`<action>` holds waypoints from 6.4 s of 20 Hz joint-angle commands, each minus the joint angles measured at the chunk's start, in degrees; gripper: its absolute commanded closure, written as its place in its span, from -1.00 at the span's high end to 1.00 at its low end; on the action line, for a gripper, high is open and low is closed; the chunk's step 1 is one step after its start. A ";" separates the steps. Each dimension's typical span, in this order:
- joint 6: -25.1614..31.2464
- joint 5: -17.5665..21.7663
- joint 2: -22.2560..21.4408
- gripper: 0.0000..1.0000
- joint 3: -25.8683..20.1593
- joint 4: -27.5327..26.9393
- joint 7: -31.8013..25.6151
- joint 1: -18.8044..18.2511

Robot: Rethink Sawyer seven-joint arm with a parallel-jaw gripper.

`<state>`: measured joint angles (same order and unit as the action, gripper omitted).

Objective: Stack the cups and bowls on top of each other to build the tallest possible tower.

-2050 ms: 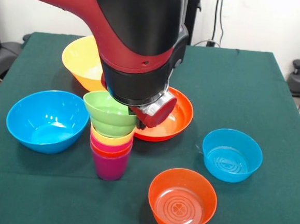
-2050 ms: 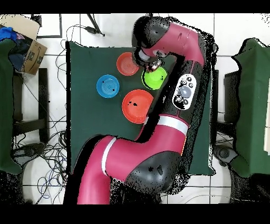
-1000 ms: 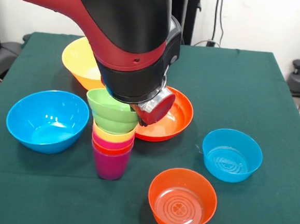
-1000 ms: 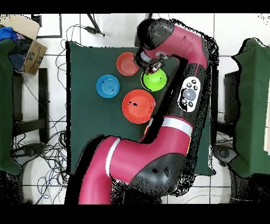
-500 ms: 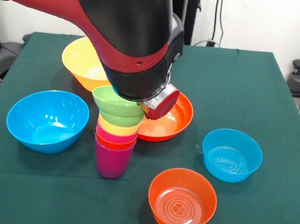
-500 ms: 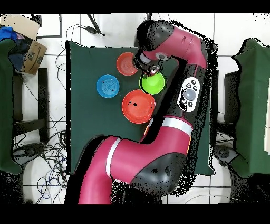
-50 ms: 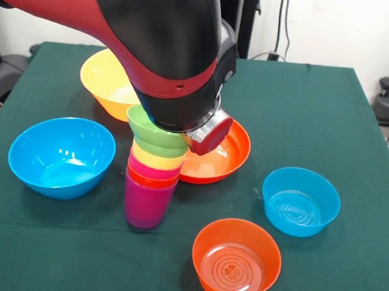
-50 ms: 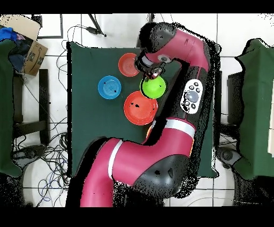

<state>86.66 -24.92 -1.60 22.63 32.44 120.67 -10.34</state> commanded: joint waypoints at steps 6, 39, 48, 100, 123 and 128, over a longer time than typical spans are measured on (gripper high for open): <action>-2.38 6.65 0.62 -1.00 -8.10 5.92 -14.71 -1.38; -6.80 10.78 2.74 -1.00 -11.83 -1.86 -17.66 -3.32; -7.25 11.50 1.49 1.00 -13.01 -0.07 -16.85 -3.37; -2.20 7.51 -11.96 1.00 -16.64 1.65 -6.13 -1.62; -18.90 8.06 -8.75 1.00 -13.53 2.88 1.34 2.80; -22.53 8.90 -8.51 1.00 -14.00 5.06 -2.03 3.14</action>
<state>69.22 -20.40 -12.74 13.11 27.50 120.64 -8.54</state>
